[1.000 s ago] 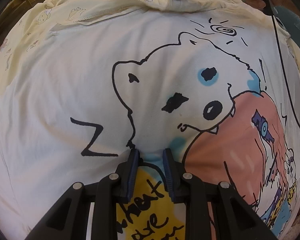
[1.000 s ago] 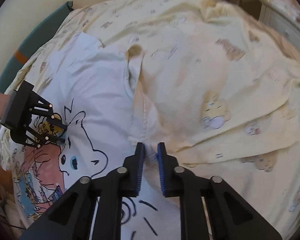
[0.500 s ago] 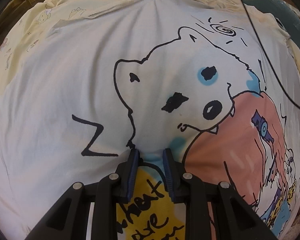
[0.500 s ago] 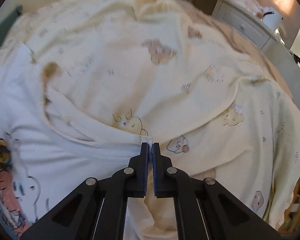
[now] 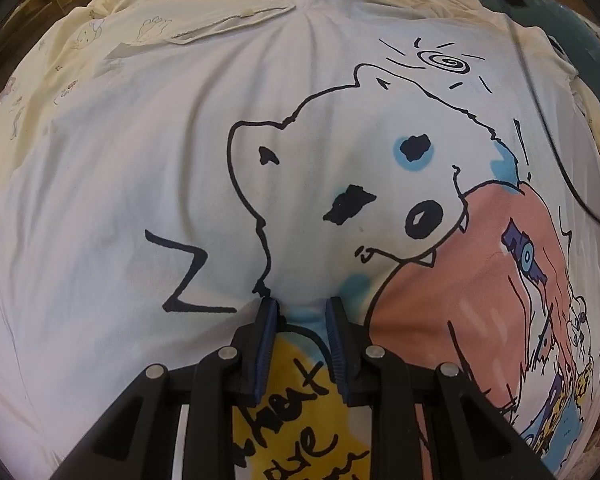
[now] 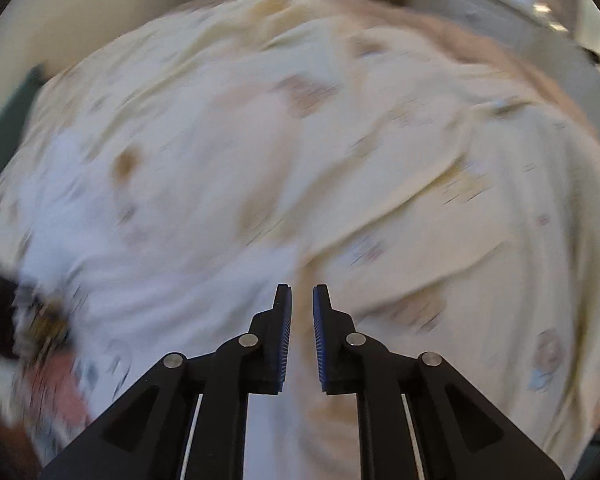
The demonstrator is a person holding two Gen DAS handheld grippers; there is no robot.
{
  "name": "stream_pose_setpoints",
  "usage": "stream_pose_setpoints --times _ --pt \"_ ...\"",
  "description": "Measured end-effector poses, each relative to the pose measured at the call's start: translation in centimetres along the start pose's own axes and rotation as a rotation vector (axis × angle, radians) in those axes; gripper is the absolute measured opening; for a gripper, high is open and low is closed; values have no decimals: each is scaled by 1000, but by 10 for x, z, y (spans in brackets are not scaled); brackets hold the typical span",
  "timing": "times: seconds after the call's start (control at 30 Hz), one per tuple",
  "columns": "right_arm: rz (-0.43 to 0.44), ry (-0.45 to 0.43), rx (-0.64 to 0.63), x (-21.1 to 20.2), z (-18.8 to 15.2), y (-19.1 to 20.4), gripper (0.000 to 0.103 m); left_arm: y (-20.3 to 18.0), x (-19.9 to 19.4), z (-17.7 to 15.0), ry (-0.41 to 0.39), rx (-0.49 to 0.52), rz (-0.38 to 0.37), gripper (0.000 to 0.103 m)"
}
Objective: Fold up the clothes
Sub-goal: 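Pull the shirt edge taut with the right gripper while the left gripper holds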
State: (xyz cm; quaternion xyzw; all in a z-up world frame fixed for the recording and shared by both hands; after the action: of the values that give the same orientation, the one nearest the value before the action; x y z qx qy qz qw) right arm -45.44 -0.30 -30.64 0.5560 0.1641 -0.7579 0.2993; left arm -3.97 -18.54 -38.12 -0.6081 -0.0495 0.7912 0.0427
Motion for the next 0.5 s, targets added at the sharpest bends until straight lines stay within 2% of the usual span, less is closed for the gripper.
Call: stream_pose_setpoints --times 0.1,0.13,0.2,0.33,0.37,0.43,0.5 --pt "2 108 -96 23 -26 21 12 0 0 -1 2 -1 1 26" --pt "-35 129 -106 31 -30 19 10 -1 0 -1 4 0 1 26" --pt "-177 134 -62 42 -27 -8 8 -1 -1 -1 9 -3 -2 26" --pt "-364 50 81 27 -9 -59 9 -2 -2 -2 11 -4 4 26" --pt "-365 26 104 20 -5 -61 9 -2 -2 -2 10 -4 4 26" --pt "-304 -18 151 6 0 -57 10 -2 -2 -3 7 -2 6 26" --pt "-203 -53 149 -4 5 -35 12 -3 -2 -4 5 -2 0 26"
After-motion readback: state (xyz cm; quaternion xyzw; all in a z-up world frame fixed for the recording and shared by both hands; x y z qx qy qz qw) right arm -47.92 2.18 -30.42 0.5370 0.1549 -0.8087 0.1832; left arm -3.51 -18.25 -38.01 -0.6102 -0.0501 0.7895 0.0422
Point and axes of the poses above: each gripper's, at about its wrist camera, not at the fingertips, and x roughly the way its jaws point, y to its left, z to its top, the point moved 10 cm from there along x, roughly the way its jaws point, and after that the axes turned 4 degrees about -z, right-handed, at the moved point
